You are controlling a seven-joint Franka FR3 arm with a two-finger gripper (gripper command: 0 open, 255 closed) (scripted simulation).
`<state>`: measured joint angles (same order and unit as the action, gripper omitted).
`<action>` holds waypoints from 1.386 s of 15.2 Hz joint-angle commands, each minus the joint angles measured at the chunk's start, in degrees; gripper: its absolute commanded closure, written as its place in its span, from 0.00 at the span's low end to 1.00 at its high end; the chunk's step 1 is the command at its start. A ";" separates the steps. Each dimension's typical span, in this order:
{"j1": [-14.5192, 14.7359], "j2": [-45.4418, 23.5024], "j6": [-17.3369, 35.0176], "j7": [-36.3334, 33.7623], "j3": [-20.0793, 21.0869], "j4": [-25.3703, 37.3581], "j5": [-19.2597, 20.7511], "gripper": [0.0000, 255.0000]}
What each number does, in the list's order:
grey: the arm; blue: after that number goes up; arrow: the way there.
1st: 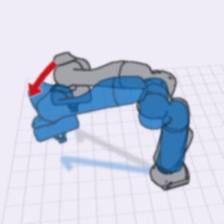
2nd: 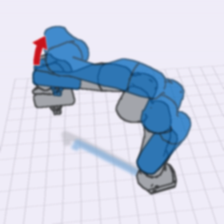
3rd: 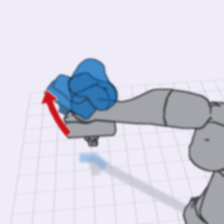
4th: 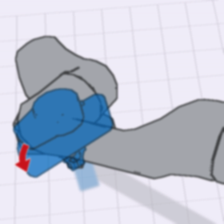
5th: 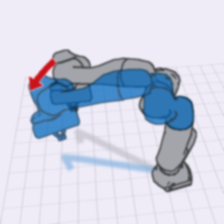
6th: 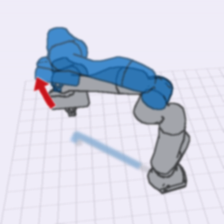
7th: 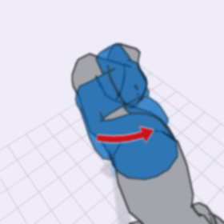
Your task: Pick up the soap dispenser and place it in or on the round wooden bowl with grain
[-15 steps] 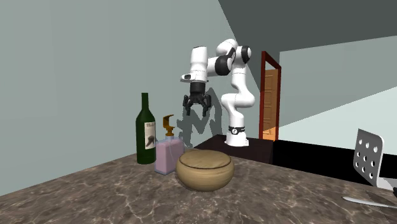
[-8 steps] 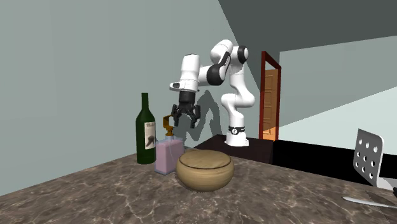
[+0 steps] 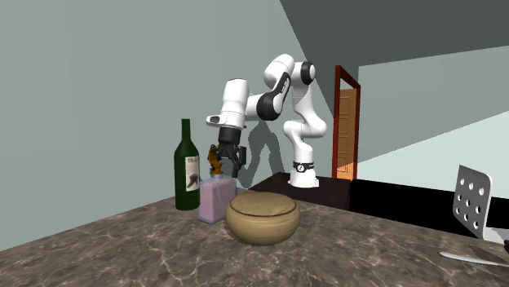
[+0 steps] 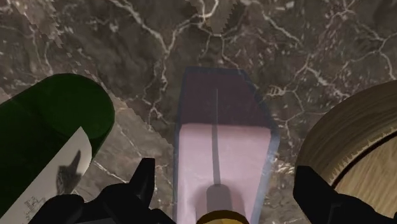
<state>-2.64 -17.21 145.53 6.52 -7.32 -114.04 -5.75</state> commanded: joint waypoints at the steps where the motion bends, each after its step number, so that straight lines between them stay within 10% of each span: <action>1: -0.15 -1.41 1.07 0.26 0.16 0.36 -0.36 0.00; 11: -0.30 -3.10 2.36 0.53 0.37 0.75 -0.75 0.00; 12: -0.30 -3.10 2.36 0.53 0.37 0.75 -0.75 1.00; 21: -0.30 -3.11 2.37 0.53 0.37 0.75 -0.75 1.00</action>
<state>-2.95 -20.28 147.90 7.05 -6.96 -113.31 -6.50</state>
